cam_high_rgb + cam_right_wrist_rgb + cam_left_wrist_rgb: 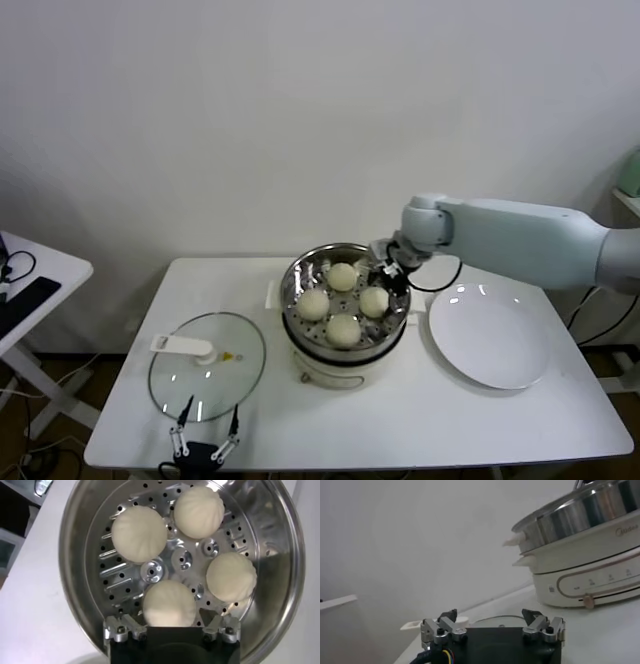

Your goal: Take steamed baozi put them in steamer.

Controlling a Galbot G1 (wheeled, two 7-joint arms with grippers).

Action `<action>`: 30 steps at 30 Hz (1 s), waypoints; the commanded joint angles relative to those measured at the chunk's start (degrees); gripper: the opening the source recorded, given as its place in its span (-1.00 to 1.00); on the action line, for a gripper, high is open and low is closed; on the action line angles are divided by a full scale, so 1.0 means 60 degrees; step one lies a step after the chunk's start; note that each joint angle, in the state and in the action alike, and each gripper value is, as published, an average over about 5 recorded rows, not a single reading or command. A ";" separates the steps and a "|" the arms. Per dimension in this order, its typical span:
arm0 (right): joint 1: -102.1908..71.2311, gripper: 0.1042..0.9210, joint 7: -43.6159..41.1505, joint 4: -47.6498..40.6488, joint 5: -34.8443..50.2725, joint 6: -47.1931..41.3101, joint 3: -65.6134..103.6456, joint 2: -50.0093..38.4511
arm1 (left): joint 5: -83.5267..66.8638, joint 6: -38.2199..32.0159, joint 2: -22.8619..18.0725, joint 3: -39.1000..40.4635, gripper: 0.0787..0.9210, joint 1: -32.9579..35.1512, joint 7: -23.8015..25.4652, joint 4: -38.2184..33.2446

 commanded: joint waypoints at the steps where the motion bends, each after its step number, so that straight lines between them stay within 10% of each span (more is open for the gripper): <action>1: 0.1314 0.74 -0.0656 0.0219 0.0698 0.0477 -0.0305 -0.0455 | 0.0005 -0.0012 0.0025 -0.0008 0.77 0.0027 0.0004 -0.0015; 11: 0.1633 0.76 0.1629 0.1242 0.2167 -0.0194 0.0948 -0.2215 | -0.0039 0.0028 0.0064 0.0060 0.77 0.0091 0.0009 -0.0156; 30: -0.9393 0.76 0.8497 0.4244 0.2303 0.0159 1.2068 -0.4179 | -0.0284 0.0268 0.0143 0.0193 0.77 0.0006 0.0043 -0.0177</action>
